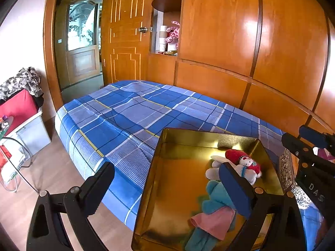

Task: Organize soft objects
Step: 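Withdraw both tools from the gold tray toward the tissue box, then move both tools over the bed toward the remaining soft items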

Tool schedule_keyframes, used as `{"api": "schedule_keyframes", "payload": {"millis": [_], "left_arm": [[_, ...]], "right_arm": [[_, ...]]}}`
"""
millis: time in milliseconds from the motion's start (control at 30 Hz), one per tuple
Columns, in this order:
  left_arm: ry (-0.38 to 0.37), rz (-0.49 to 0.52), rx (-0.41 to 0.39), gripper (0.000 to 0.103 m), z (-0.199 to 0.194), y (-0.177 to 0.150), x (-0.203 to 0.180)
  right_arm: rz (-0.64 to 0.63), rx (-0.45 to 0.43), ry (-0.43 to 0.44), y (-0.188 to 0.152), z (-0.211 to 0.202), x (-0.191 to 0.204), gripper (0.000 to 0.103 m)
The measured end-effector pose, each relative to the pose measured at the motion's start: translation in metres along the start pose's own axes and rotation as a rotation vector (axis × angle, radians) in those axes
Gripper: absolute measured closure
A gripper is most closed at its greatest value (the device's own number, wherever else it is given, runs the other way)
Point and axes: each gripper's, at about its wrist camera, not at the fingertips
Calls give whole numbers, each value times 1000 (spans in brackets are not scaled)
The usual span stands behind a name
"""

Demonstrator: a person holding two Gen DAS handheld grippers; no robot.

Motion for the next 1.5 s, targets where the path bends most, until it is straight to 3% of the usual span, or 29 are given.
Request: {"api": "schedule_keyframes", "payload": {"millis": [533, 767, 1500], "left_arm": [[-23, 35, 4, 3, -7, -9, -15], [-81, 96, 1, 3, -19, -17, -35], [-235, 413, -40, 3, -66, -57, -127]], "right_arm": [[27, -17, -32, -10, -16, -17, 62], [51, -8, -70, -33, -23, -43, 62], [431, 197, -463, -187, -72, -270, 62]]}}
Point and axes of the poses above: each gripper's, at about its wrist camera, not at the fingertips, and z roughly the way its jaws point, x to its left, y to its top, and after that the axes turned 9 degrees about -z, right-handed
